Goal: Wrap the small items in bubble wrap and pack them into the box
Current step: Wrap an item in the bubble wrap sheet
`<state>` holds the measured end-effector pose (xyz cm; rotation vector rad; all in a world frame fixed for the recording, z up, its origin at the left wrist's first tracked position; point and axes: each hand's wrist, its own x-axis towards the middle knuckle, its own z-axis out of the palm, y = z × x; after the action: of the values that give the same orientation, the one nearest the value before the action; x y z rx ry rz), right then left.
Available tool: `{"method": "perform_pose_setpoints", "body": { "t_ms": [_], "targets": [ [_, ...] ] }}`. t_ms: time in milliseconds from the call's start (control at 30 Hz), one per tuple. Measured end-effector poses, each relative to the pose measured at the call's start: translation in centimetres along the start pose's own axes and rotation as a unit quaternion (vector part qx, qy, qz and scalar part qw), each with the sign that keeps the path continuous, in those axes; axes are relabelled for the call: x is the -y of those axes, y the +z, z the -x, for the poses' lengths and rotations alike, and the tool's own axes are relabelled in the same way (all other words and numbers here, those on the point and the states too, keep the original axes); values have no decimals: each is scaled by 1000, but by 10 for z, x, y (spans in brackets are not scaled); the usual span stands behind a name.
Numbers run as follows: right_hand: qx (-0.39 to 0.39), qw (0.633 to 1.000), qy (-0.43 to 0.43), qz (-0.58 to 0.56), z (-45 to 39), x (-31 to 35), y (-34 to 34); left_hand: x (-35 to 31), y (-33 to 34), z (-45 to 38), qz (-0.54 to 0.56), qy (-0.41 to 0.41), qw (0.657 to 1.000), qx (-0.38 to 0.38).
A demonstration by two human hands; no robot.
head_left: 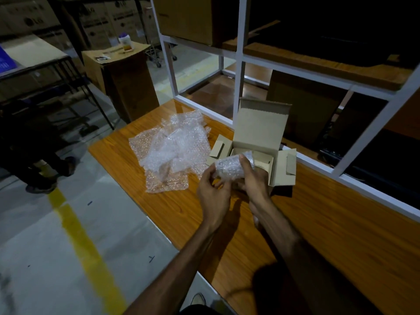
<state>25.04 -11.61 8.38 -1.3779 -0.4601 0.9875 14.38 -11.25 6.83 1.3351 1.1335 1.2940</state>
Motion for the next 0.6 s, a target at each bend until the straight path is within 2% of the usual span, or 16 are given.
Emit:
{"method": "perform_pose_setpoints", "body": {
  "t_ms": [133, 300, 433, 600],
  "targets": [
    [38, 999, 28, 23, -6, 5, -8, 2, 7, -19, -16, -2, 1000, 16],
    [106, 987, 58, 105, -17, 19, -29, 5, 7, -44, -15, -8, 998, 56],
    [137, 981, -18, 140, -27, 26, -40, 10, 6, -59, -22, 15, 996, 88],
    [64, 980, -105, 156, -43, 18, -33, 10, 23, -67, -11, 11, 995, 95]
  ]
}}
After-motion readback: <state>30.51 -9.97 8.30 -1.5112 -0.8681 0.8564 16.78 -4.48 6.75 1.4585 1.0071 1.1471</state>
